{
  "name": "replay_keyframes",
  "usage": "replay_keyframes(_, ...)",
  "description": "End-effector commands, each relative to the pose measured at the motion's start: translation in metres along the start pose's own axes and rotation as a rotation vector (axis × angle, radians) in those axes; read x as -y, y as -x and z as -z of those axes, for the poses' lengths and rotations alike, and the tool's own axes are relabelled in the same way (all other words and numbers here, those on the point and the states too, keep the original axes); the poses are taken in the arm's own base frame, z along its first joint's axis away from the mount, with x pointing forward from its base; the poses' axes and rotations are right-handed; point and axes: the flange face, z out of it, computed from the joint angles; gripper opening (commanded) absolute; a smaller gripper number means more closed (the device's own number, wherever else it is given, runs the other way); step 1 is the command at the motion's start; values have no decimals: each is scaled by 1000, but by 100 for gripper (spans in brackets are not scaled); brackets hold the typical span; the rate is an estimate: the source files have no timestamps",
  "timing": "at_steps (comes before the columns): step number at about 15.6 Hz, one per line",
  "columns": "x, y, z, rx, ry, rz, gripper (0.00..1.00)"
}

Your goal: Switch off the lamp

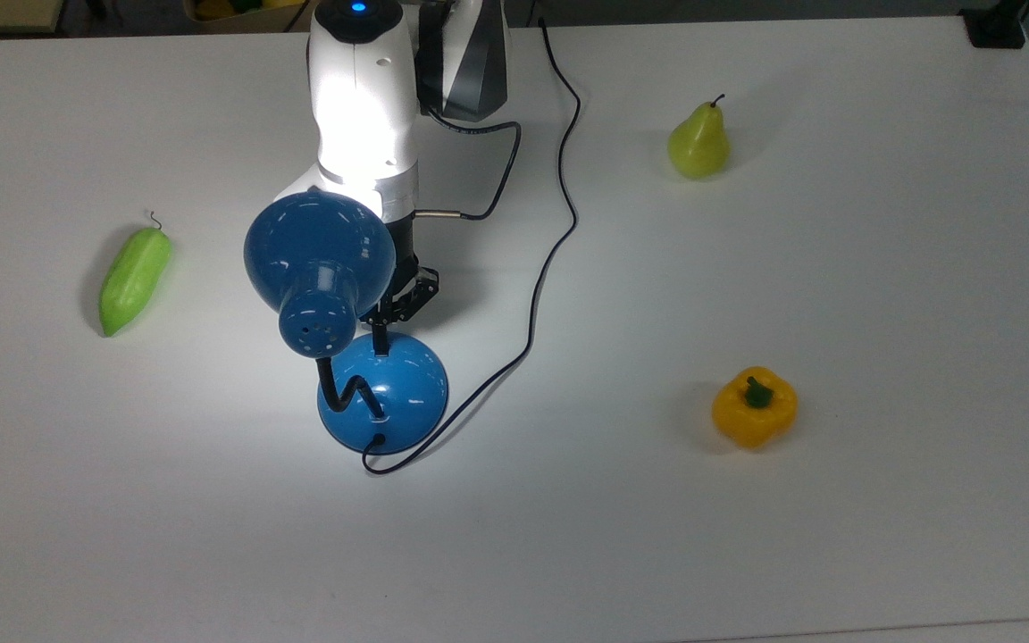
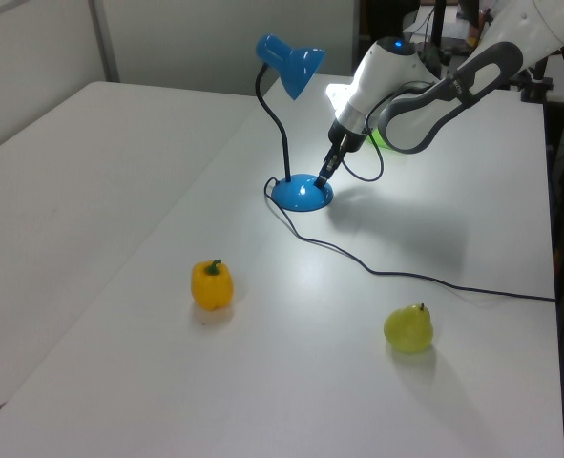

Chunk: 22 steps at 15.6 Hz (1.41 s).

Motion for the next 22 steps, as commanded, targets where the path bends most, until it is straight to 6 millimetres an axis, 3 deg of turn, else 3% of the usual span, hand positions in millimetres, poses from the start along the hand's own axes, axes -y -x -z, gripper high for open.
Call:
replay_keyframes(1,-2,3,-7,-13,20,9,0)
replay_keyframes(9,-6,15,-13,24,27,25,0)
replay_keyframes(12,-6,31,-9,64,29,37,0)
replay_keyframes(15,-9,33,12,169,42,47,0)
replay_keyframes(19,-10,35,54,313,50,46,0)
replay_keyframes(21,-9,35,81,385,53,39,26)
replay_keyframes(22,-7,36,92,429,53,43,52)
